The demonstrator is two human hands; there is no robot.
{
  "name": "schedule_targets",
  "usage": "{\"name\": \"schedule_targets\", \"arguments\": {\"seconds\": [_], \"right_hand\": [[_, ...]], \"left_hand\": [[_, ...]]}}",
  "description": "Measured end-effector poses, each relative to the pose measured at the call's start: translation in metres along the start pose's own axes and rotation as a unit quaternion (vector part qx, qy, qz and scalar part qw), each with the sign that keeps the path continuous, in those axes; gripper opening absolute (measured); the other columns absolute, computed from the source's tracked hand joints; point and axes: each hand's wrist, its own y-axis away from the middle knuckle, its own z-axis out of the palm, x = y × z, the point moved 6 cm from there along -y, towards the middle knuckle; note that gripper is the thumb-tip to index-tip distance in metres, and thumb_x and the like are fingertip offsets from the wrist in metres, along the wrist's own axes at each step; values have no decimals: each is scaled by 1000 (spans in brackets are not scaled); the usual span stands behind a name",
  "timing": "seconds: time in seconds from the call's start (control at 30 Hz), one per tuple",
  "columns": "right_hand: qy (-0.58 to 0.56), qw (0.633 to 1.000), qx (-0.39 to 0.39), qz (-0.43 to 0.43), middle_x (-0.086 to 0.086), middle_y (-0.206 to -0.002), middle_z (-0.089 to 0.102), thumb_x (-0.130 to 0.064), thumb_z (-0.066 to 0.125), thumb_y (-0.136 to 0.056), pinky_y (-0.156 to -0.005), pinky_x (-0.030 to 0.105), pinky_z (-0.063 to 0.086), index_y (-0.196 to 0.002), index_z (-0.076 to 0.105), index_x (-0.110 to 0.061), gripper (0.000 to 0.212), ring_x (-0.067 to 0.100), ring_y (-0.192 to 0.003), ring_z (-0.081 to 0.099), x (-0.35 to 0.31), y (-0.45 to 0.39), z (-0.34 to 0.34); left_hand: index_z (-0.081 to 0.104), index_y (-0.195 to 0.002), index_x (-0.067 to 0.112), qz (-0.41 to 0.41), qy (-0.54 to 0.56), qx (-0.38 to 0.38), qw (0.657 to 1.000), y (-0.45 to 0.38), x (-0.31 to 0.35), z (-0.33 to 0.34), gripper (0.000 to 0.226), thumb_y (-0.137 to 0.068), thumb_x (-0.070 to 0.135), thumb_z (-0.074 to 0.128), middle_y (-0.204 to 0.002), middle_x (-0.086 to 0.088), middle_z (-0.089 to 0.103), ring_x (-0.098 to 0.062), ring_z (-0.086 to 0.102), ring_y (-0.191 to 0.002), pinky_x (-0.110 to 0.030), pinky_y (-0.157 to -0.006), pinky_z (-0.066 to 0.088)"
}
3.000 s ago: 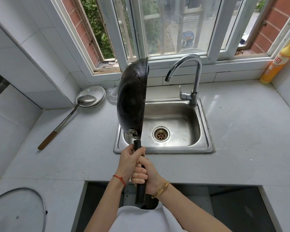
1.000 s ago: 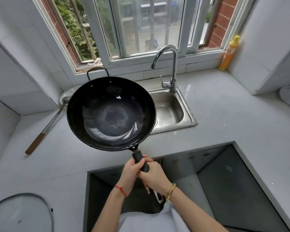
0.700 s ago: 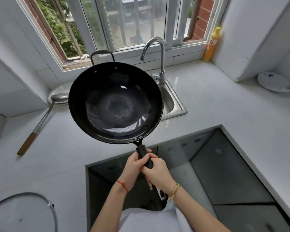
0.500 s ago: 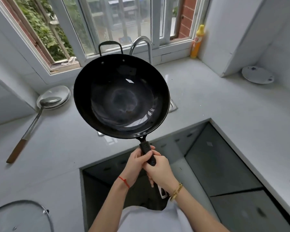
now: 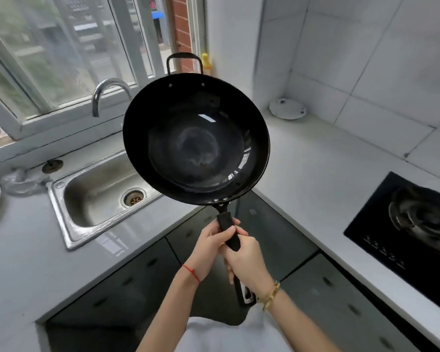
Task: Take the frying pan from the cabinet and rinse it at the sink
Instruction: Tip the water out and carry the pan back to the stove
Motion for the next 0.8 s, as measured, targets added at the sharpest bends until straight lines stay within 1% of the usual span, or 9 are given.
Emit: {"name": "schedule_targets", "arguments": {"seconds": [0.1, 0.17, 0.23, 0.33, 0.43, 0.5, 0.57, 0.67, 0.8], "right_hand": [[-12, 999, 39, 18, 0, -43, 54, -14, 58, -92, -34, 28, 42, -94, 61, -21, 7, 19, -32, 49, 10, 2, -37], [-22, 997, 65, 34, 2, -44, 54, -15, 58, -92, -35, 28, 43, -94, 62, -22, 8, 21, -33, 49, 18, 4, -59], [-27, 994, 94, 48, 5, -44, 54, -15, 58, -92, -36, 29, 43, -94, 62, -19, 7, 24, -33, 49, 28, 7, -80], [-32, 988, 136, 68, 5, -42, 53, -14, 57, -91, -35, 29, 42, -92, 62, -10, 6, 23, -32, 49, 42, 15, -109], [-35, 981, 171, 86, 1, -40, 52, -13, 58, -91, -34, 28, 41, -88, 61, -8, 6, 19, -31, 48, 52, 24, -132], [-40, 975, 196, 93, 5, -43, 53, -12, 58, -91, -33, 27, 40, -94, 61, -9, 5, 19, -31, 48, 57, 29, -145], [-52, 968, 223, 98, 11, -48, 55, -12, 58, -91, -34, 28, 41, -101, 60, -15, 11, 21, -32, 49, 62, 32, -155], [-74, 956, 262, 106, 12, -49, 56, -14, 58, -91, -35, 29, 41, -105, 57, -23, 16, 24, -34, 49, 66, 34, -167], [-75, 938, 313, 130, 4, -40, 50, -14, 56, -91, -33, 25, 37, -101, 58, -12, 10, 20, -30, 46, 71, 39, -177]], "left_hand": [[59, -112, 1, -12, -12, -28, 999, -19, -9, 36, 28, -88, 16, 57, -97, -12, 72, -26, 66, -92, -42, -85, 50], [60, -111, 2, -24, -11, -44, 999, -30, -17, 59, 25, -89, 14, 56, -96, -12, 72, -25, 66, -91, -37, -83, 52], [60, -109, 3, -37, -15, -62, 997, -39, -25, 81, 18, -93, 9, 54, -94, -11, 72, -23, 67, -91, -31, -80, 52], [61, -107, 5, -63, -15, -97, 993, -49, -39, 112, 19, -90, 12, 57, -95, -11, 72, -23, 67, -92, -32, -82, 51], [62, -106, 5, -84, -22, -134, 987, -58, -52, 138, 24, -85, 15, 58, -95, -11, 72, -23, 67, -92, -32, -84, 51], [62, -106, 4, -96, -29, -158, 982, -64, -58, 152, 24, -85, 15, 59, -96, -11, 72, -22, 67, -91, -31, -83, 51], [61, -107, 4, -107, -39, -185, 976, -69, -63, 165, 24, -85, 14, 58, -96, -11, 72, -21, 67, -91, -29, -82, 52], [61, -106, 6, -118, -64, -228, 964, -77, -65, 180, 20, -87, 13, 57, -96, -9, 72, -19, 66, -89, -28, -78, 52], [60, -107, 6, -138, -96, -281, 945, -86, -68, 197, 18, -90, 11, 54, -97, -10, 70, -24, 64, -87, -35, -64, 49]]}}
